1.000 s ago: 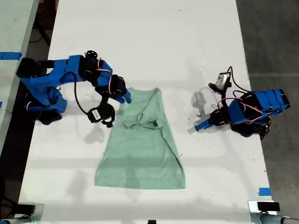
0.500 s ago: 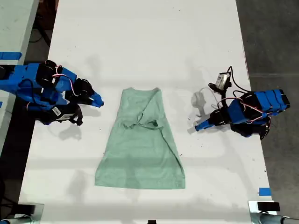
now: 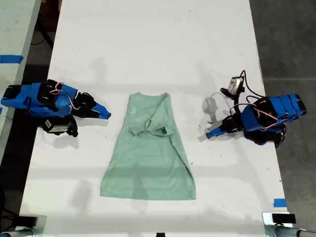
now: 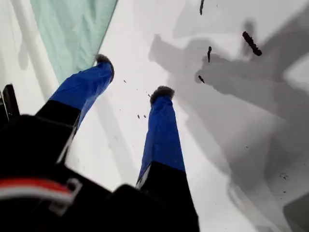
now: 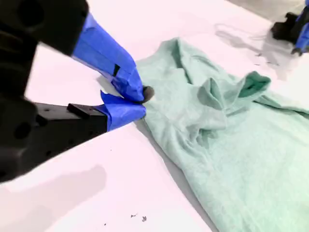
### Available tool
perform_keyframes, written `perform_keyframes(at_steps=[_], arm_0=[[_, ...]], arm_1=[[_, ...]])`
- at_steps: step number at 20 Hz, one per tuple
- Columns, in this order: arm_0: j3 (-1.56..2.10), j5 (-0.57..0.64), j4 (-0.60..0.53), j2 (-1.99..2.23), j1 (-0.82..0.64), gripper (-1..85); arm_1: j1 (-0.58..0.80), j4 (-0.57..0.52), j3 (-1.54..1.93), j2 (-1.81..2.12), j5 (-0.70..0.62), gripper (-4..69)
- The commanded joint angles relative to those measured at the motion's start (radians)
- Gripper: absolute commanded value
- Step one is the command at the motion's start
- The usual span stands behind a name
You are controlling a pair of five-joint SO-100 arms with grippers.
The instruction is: Fold t shirt
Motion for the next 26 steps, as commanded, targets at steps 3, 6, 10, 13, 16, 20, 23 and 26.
perform_keyframes(at_steps=[3, 6, 10, 13, 16, 20, 23, 26], arm_0=[[0.044, -0.064, 0.071, 0.023, -0.058, 3.2], [0.046, -0.02, 0.074, 0.023, -0.064, 4.9], [0.048, 0.003, 0.075, 0.015, -0.083, 6.8], [0.048, 0.005, 0.075, 0.015, -0.077, 17.4], [0.048, 0.005, 0.075, 0.015, -0.08, 18.4], [0.048, 0.021, 0.077, 0.009, -0.066, 18.4], [0.048, 0.037, 0.077, 0.005, -0.074, 18.4], [0.049, 0.055, 0.078, -0.002, -0.063, 18.4]], arm_1=[[-0.009, 0.023, -0.005, 0.002, -0.006, 18.7], [-0.034, -0.014, 0.006, 0.003, -0.428, 19.1], [-0.077, -0.161, 0.161, 0.0, -0.884, 13.3], [-0.077, -0.158, 0.161, 0.002, -0.891, 11.9], [-0.077, -0.158, 0.161, 0.0, -0.891, 11.0], [0.003, -0.16, 0.161, 0.0, -0.554, 9.8], [0.095, -0.16, 0.161, 0.0, -0.167, 10.1], [0.158, -0.16, 0.161, 0.0, -0.204, 10.3]])
